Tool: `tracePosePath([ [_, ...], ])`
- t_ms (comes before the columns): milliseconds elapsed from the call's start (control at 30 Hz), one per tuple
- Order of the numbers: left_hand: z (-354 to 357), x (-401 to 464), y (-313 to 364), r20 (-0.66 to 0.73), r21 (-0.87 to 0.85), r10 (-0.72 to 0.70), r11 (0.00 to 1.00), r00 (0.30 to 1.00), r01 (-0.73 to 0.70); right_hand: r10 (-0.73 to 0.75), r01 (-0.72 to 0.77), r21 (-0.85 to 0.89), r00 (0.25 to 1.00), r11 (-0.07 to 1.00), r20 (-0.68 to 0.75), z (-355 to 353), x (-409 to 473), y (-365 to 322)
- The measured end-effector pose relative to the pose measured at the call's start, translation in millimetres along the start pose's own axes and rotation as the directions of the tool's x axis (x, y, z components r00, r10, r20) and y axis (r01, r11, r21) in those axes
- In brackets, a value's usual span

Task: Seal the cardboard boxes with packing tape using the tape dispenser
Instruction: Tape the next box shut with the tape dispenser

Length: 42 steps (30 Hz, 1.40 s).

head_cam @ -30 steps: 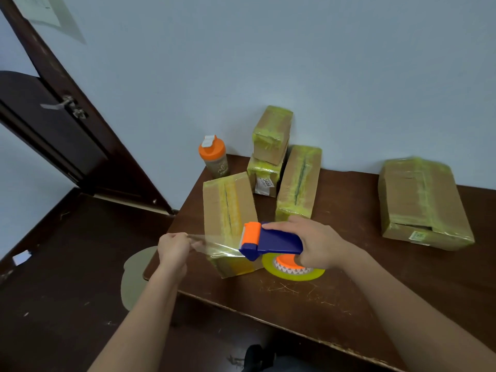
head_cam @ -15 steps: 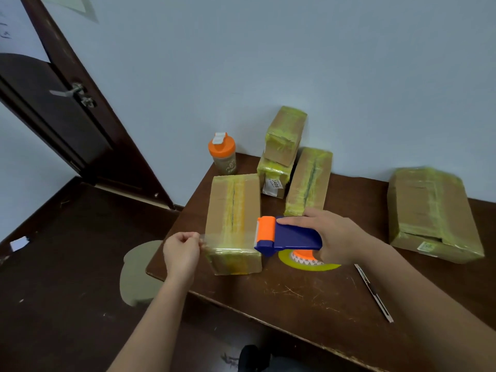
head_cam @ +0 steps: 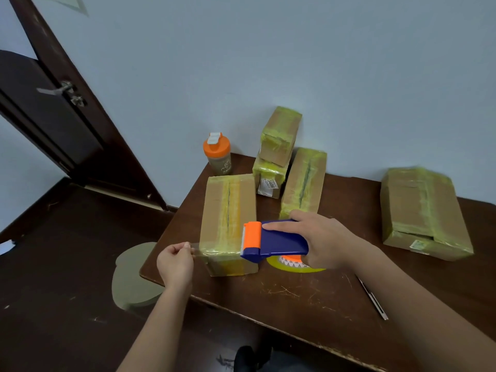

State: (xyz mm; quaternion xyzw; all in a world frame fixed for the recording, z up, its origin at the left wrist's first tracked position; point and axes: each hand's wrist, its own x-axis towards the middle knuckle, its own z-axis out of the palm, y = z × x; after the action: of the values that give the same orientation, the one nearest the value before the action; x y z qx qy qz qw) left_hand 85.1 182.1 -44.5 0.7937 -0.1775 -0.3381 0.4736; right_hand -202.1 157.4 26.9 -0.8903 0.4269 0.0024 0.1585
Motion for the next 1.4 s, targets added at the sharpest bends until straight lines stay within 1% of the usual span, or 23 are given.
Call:
tracePosePath([
  [233,-2.0,3.9,-3.9,0.021,-0.039,-0.011,0.999,1.000,0.011,0.002,-0.002,0.017,1.000,1.000,-0.003,3.4,1.2,-2.5],
  [567,-2.5,4.0,-6.1,-0.004,-0.110,0.043,0.993,0.999,-0.043,0.032,-0.032,0.030,0.999,0.999,0.004,5.3,-2.2,-3.4],
  [633,-1.3,4.1,-6.7,0.004,-0.115,0.034,0.993,0.999,-0.033,0.037,-0.038,0.027,0.999,0.999,0.010,5.8,-2.1,-3.3],
  [733,0.6,6.7,-9.1,0.027,-0.119,-0.017,0.993,0.999,0.020,0.049,-0.049,0.023,0.999,0.999,0.021,8.2,-0.9,-3.2],
  [833,0.0,11.0,-11.1,0.053,-0.098,-0.045,0.994,0.998,0.050,0.059,-0.060,0.023,0.998,0.998,0.031,11.2,-0.6,-3.2],
  [967,-6.2,15.2,-5.1,0.068,0.044,-0.017,0.999,0.998,0.014,0.074,-0.074,0.017,0.996,0.997,0.046,16.1,1.5,-3.7],
  [1033,-8.5,17.4,-1.1,0.091,0.081,-0.014,0.997,0.996,0.007,0.083,-0.084,0.011,0.995,0.996,0.058,18.4,3.5,-3.7],
  [1233,-9.9,26.3,1.9,0.152,0.088,-0.111,0.991,0.982,0.099,0.101,-0.103,0.027,0.992,0.994,0.071,24.1,7.5,-4.0],
  [1400,-8.8,29.0,-3.7,0.148,0.125,-0.061,0.991,0.987,0.043,0.120,-0.124,0.048,0.989,0.991,0.083,29.2,8.6,0.1],
])
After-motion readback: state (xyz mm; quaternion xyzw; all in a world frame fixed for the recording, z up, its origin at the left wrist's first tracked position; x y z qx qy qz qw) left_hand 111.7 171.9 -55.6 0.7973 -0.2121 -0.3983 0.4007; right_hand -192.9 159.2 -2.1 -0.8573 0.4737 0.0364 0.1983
